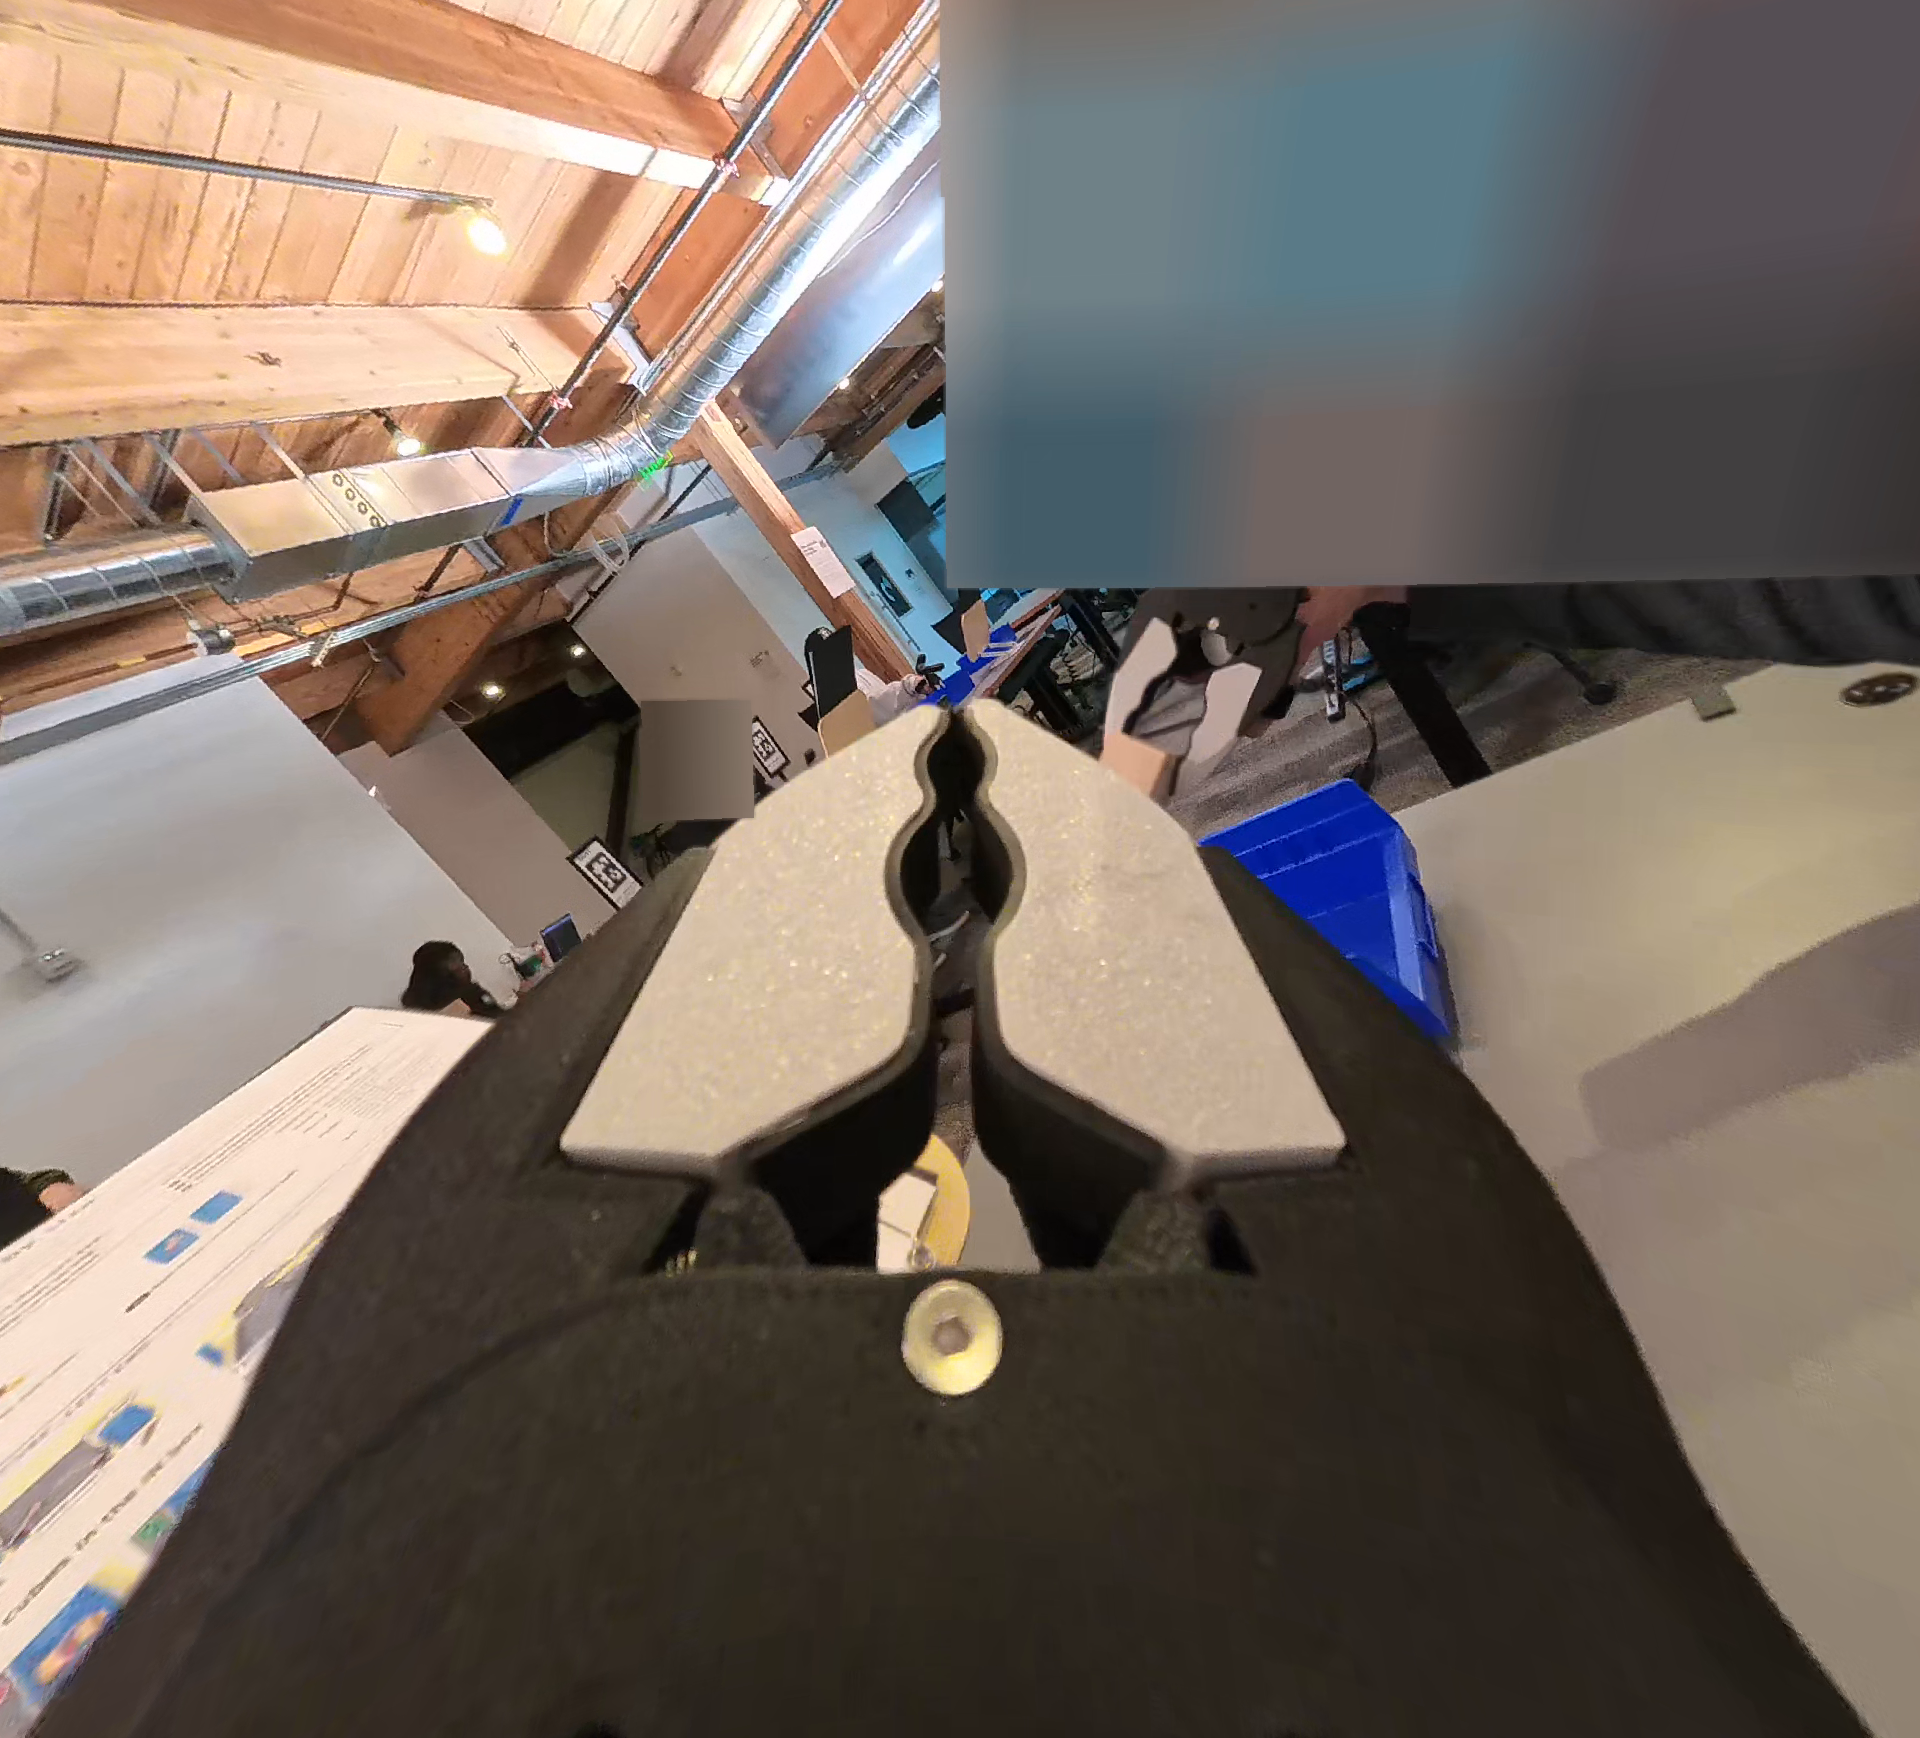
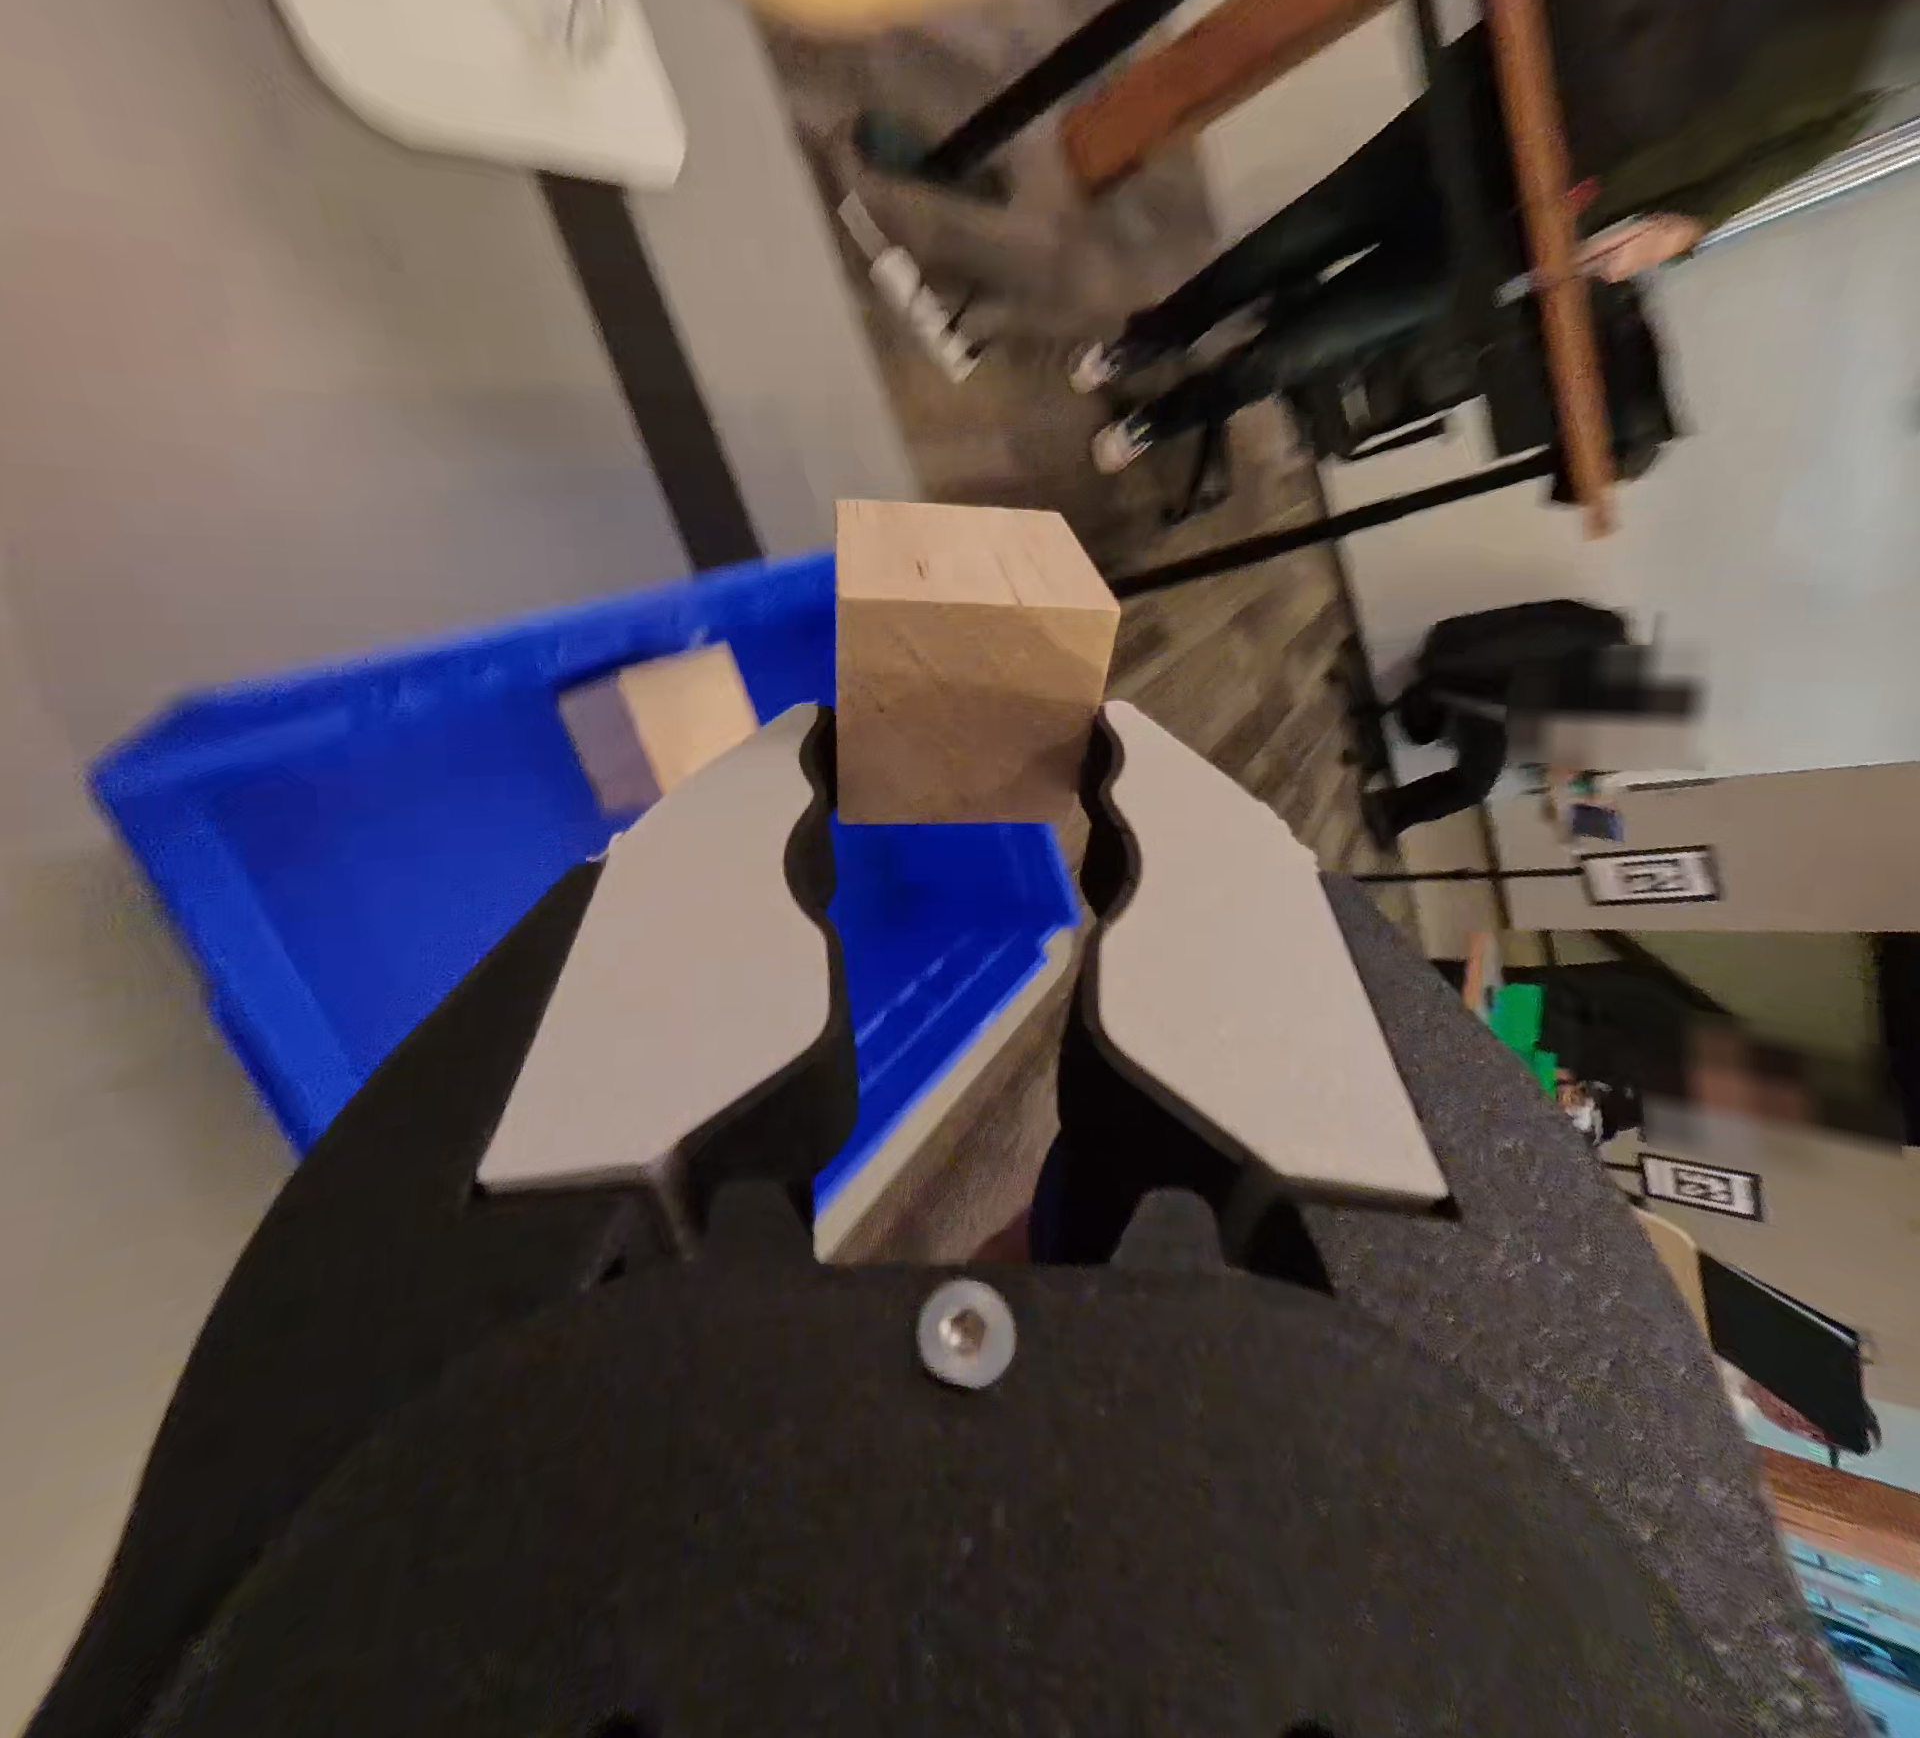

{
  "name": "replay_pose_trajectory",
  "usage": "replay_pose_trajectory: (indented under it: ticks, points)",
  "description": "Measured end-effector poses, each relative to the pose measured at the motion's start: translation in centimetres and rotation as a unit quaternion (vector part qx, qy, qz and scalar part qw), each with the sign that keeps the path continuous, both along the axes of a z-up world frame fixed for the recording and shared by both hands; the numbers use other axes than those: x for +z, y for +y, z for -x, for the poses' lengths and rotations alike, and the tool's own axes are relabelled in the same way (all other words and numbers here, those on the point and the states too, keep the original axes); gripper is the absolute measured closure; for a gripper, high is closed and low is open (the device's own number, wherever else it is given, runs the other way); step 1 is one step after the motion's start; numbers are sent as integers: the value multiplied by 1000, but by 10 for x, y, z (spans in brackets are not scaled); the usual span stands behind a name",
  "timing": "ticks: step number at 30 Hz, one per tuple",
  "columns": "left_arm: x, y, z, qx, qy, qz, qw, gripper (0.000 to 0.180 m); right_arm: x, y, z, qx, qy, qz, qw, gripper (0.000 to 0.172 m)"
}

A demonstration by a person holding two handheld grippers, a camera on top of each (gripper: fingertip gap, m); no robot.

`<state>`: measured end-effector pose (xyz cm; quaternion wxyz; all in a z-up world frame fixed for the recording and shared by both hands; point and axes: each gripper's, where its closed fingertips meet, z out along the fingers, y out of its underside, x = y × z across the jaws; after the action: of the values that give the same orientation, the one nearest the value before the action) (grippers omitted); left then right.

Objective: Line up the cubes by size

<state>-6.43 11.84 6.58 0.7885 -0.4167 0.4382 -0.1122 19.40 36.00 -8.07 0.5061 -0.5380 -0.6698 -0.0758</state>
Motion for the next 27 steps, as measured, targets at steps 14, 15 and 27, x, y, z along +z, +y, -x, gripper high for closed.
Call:
replay_pose_trajectory:
  ticks: [14, 15, 27]
  points:
    - [-4, 4, 10, 19, 12, 0, 1000, 180, -169, 81, -47, -31, -317, 184, 930, 127]
    - [-4, 4, 11, 21, 12, 0, 1000, 180, -175, 82, -46, -25, -327, 191, 925, 127]
    - [-9, 11, 14, 31, 23, 6, 999, 180, -210, 90, -33, 11, -392, 222, 893, 127]
